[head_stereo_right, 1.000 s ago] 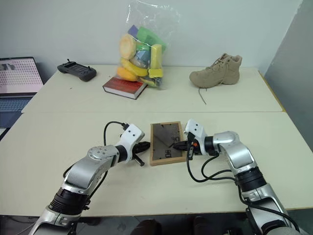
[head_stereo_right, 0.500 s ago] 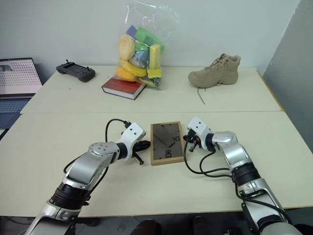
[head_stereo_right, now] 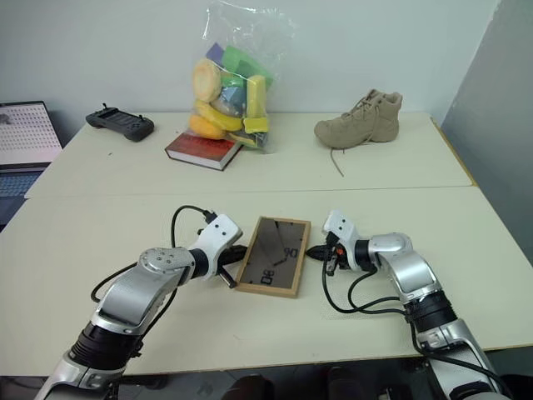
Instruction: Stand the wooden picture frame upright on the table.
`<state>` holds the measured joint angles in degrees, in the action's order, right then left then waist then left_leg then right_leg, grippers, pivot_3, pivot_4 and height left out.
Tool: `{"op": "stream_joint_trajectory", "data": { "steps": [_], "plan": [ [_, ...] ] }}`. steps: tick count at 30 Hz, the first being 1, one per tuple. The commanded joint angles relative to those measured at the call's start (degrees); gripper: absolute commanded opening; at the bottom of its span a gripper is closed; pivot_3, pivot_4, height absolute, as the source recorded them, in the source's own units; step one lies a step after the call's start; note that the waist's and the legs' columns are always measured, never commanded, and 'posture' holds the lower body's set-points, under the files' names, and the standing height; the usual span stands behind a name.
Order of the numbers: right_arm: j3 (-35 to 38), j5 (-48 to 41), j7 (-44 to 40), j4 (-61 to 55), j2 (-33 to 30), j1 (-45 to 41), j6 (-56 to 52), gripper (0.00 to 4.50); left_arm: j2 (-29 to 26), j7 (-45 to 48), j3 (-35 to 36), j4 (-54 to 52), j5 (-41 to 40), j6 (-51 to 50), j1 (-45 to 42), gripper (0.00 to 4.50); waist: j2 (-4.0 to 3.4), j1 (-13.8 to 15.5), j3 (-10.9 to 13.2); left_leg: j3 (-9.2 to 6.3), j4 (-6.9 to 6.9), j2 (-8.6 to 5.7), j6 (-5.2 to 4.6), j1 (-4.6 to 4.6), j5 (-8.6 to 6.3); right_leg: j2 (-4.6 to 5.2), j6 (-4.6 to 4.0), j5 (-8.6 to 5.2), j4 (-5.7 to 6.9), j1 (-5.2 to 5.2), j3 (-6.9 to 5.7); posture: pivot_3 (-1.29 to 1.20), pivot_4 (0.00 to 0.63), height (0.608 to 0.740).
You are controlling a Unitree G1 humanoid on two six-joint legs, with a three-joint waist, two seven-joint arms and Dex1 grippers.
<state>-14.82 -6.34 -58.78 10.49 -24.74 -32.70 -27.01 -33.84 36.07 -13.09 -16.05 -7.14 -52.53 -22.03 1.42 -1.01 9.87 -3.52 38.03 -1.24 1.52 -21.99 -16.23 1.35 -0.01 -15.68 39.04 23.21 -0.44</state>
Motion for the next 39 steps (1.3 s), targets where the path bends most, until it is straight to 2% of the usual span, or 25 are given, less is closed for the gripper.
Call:
{"op": "stream_joint_trajectory", "data": {
  "steps": [1, 8, 14, 17, 19, 23, 24, 26, 31, 35, 37, 39],
  "plan": [
    [0.5, 2.14, 2.94, 2.57, 0.23, -3.4, 4.21, 0.0, -0.01, 4.06, -1.93, -7.09, -4.45, -2.89, 0.52, 0.03, -0.02, -0.03, 0.01, 0.02, 0.0, -0.01, 0.0, 0.0, 0.0, 0.0, 0.0, 0.0, 0.0, 0.0, 0.02, 0.0, 0.15, 0.74],
    [2.02, 2.61, 4.91, 6.86, 0.45, -5.84, 7.35, 0.0, -3.49, 5.46, -2.12, -5.59, -3.46, -1.29, 0.55, 0.03, 0.0, -0.03, 0.02, 0.01, 0.02, -0.02, 0.2, -0.02, 0.11, 0.01, 0.0, 0.0, -0.01, 0.0, 0.02, 0.0, 0.15, 0.74],
    [1.49, 2.92, 2.67, 5.49, -2.64, -3.74, 7.99, 0.0, -8.29, 8.08, 3.19, -1.1, -5.39, 1.62, 2.37, 0.03, 0.0, -0.2, 0.02, 0.02, 0.01, -0.01, 0.19, -0.01, 0.11, 0.01, 0.0, 0.0, -0.02, 0.0, 0.02, 0.0, 0.15, 0.74],
    [1.33, 2.55, 0.82, 5.37, -4.55, -2.74, 8.32, 0.0, -9.66, 11.59, 8.13, -2.49, -11.24, -1.33, 4.56, 0.5, -0.01, -0.45, 0.02, 0.01, 0.0, 0.0, 0.01, -0.02, 0.0, 0.0, 0.0, 0.0, -0.02, 0.01, 0.01, 0.0, 0.15, 0.74],
    [0.57, 1.75, -2.18, 3.82, -6.29, -1.49, 7.88, 0.0, -8.98, 14.94, 13.76, -5.76, -20.21, -8.67, 6.51, 0.84, -0.01, -0.52, 0.02, 0.02, 0.0, 0.0, -0.01, -0.02, 0.0, 0.0, 0.0, -0.01, -0.03, 0.01, 0.02, 0.0, 0.15, 0.74],
    [-0.54, 0.38, -5.05, 1.42, -6.2, -0.31, 6.87, 0.0, -3.51, 17.72, 28.51, -8.01, -40.67, -27.86, 8.16, 1.73, 0.02, -0.5, 0.03, -0.06, 0.05, 0.0, -0.01, -0.1, -0.01, 0.01, 0.01, -0.01, -0.06, -0.01, -0.06, 0.0, 0.15, 0.74],
    [-0.76, 0.51, -4.62, 1.62, -5.24, -0.54, 7.0, 0.0, -0.7, 16.96, 33.68, -5.66, -44.1, -33.58, 7.55, 1.96, 0.02, -0.57, 0.03, -0.06, 0.06, 0.0, -0.02, -0.09, -0.01, 0.01, 0.01, -0.01, -0.04, -0.01, -0.04, 0.0, 0.15, 0.74],
    [-1.1, 0.98, -3.59, 2.57, -3.57, -1.25, 7.16, 0.0, 1.83, 12.37, 38.86, 0.66, -48.09, -39.1, 7.29, 2.31, 0.0, -0.65, 0.02, -0.06, 0.04, 0.01, -0.01, -0.04, -0.01, 0.0, 0.01, -0.01, -0.01, -0.02, -0.06, 0.0, 0.15, 0.74],
    [-1.38, 2.41, -1.45, 4.92, -1.23, -2.52, 8.0, 0.0, 1.3, 2.69, 38.9, 8.25, -60.21, -39.97, 11.32, 3.4, 0.0, -0.91, 0.02, -0.14, 0.02, 0.07, 0.02, 0.05, 0.01, -0.07, 0.0, -0.01, 0.03, -0.01, -0.02, 0.0, 0.15, 0.74],
    [-1.33, 2.88, -0.71, 4.24, -0.92, -1.72, 7.96, 0.0, 3.66, -3.59, 37.02, 10.89, -62.46, -39.97, 12.85, 4.25, -0.02, -0.68, -0.01, -0.15, 0.02, 0.03, 0.23, 0.06, 0.11, -0.03, 0.0, -0.01, 0.01, -0.02, -0.01, 0.0, 0.15, 0.74],
    [-1.46, 2.88, -0.58, 2.94, -0.87, -1.06, 7.39, 0.0, 5.72, -6.17, 36.34, 11.99, -62.81, -39.97, 12.55, 4.49, -0.04, -0.65, -0.03, -0.14, 0.02, 0.0, 0.24, 0.07, 0.11, -0.01, -0.01, -0.01, 0.01, -0.02, 0.01, 0.0, 0.15, 0.74],
    [-1.64, 2.67, -0.29, 1.37, -0.52, -0.68, 6.34, 0.0, 7.82, -7.65, 35.04, 12.8, -61.54, -39.97, 11.98, 4.49, -0.05, -0.63, -0.06, -0.14, 0.03, 0.0, 0.24, 0.07, 0.12, -0.01, -0.01, 0.0, 0.02, -0.02, 0.01, 0.0, 0.15, 0.74]
  ]
}}
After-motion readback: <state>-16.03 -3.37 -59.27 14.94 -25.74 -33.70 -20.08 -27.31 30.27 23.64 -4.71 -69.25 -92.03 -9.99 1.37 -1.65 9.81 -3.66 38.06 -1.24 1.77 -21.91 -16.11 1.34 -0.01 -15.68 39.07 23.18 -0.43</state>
